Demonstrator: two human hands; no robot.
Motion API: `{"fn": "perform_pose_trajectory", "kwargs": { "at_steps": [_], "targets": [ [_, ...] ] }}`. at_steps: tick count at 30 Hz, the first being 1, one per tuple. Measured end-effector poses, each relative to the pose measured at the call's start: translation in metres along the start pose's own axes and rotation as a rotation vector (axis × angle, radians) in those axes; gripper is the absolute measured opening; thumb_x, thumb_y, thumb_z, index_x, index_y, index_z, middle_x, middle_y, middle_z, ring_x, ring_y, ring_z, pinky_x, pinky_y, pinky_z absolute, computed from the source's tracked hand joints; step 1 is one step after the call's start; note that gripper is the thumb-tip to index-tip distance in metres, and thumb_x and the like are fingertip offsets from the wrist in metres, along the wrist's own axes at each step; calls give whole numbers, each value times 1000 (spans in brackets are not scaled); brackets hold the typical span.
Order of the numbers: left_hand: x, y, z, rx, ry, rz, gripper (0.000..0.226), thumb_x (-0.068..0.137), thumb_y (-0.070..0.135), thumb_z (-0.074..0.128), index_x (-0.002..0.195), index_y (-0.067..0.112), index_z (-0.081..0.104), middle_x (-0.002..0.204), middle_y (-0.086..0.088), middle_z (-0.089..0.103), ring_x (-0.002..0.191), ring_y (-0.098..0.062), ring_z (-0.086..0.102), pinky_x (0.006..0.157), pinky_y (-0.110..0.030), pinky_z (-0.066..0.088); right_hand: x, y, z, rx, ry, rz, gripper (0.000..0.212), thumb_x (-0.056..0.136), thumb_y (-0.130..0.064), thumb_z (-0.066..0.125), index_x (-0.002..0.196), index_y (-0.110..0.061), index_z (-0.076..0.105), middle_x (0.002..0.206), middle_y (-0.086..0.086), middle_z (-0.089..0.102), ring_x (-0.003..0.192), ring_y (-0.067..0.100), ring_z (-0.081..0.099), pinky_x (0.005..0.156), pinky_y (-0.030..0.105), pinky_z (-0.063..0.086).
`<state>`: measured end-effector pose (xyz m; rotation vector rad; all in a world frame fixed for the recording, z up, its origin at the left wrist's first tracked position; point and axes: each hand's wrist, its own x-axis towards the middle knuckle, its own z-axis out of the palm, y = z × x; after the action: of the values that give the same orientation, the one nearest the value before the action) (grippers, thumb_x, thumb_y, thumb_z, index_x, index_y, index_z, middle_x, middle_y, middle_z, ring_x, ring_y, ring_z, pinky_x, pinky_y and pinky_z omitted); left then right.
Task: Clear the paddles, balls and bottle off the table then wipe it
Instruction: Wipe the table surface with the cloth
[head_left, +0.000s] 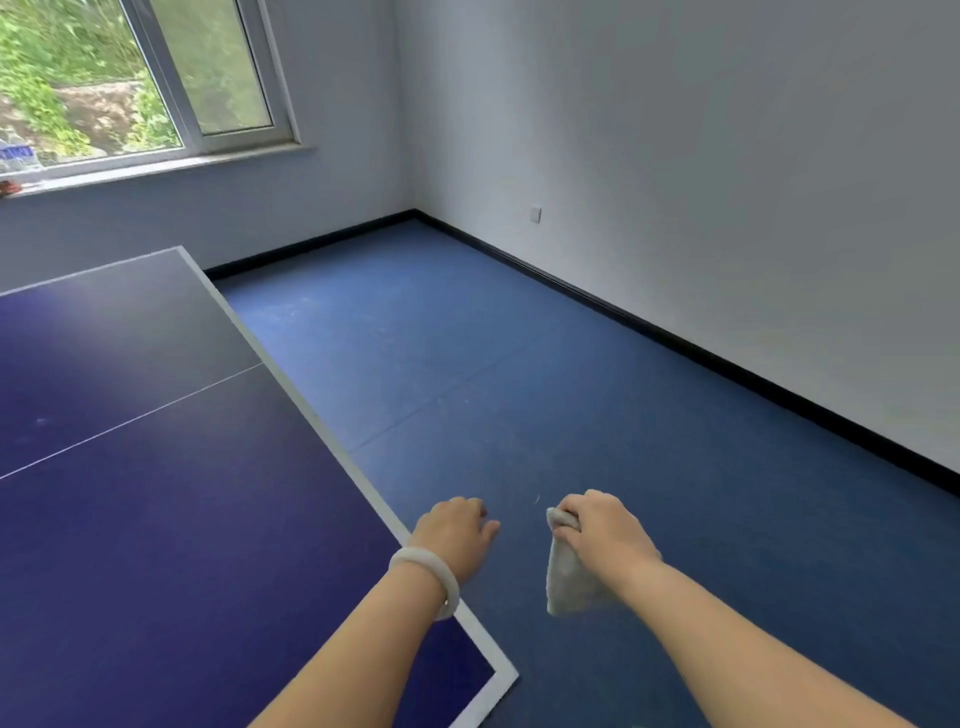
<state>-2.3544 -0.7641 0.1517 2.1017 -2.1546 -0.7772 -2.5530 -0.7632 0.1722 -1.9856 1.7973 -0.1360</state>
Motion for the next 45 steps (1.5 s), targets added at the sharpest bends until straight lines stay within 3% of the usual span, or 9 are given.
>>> {"fn": "perform_pose_trajectory", "kwargs": {
  "at_steps": [6,11,14,17,20,25,30,38,45],
  "targets": [
    [85,49,1,-48,29,-204,35,100,36,41,114,11,61,115,-6,65,104,-26,60,87,-38,49,106,48,-56,-12,-86,-164,19,99,-24,49,91,-15,63,97,1,54,84,16,56,66,22,39],
    [116,63,-6,-96,39,-387,36,98,37,45,124,15,58,122,-6,63,110,-27,60,91,-36,48,178,55,-80,-78,-194,-286,22,100,-23,47,99,-11,65,99,2,55,86,17,55,69,21,41],
    [132,50,-18,-129,57,-496,37,99,36,47,129,16,55,124,-5,63,110,-26,60,95,-37,49,218,38,-81,-104,-275,-376,22,100,-23,47,101,-10,65,105,4,56,94,22,59,79,29,46],
    [157,33,-35,-202,92,-573,36,100,34,46,129,14,54,122,-5,63,106,-24,62,95,-36,49,261,16,-81,-132,-307,-464,21,99,-21,46,96,-8,62,102,5,54,89,21,56,70,27,40],
    [192,12,-54,-261,145,-622,39,100,35,47,133,15,52,126,-5,62,110,-23,61,95,-35,49,311,-14,-81,-200,-343,-544,15,95,-18,48,84,-12,55,86,-3,44,74,14,46,56,20,31],
    [264,-39,-97,-353,203,-690,43,99,38,48,136,17,50,131,-4,59,114,-22,59,97,-33,48,414,-81,-81,-214,-333,-634,16,94,-21,52,98,-10,63,97,3,51,98,25,58,73,31,40],
    [319,-93,-148,-390,251,-745,46,99,41,49,139,19,47,132,-2,59,116,-20,58,98,-33,47,500,-154,-73,-242,-325,-743,20,96,-24,53,105,-11,65,106,8,55,104,28,57,82,34,45],
    [362,-170,-191,-405,291,-927,43,101,40,46,139,19,48,133,-2,58,116,-21,58,96,-32,47,602,-254,-37,-253,-424,-927,20,96,-23,53,108,-12,65,111,10,56,107,29,55,83,33,44],
    [408,-223,-215,-494,391,-1199,34,100,38,46,126,17,54,125,-2,60,108,-22,59,93,-35,49,701,-336,-1,-295,-519,-1170,22,98,-26,51,109,-12,64,112,9,56,106,26,53,76,29,39]
  ]
}}
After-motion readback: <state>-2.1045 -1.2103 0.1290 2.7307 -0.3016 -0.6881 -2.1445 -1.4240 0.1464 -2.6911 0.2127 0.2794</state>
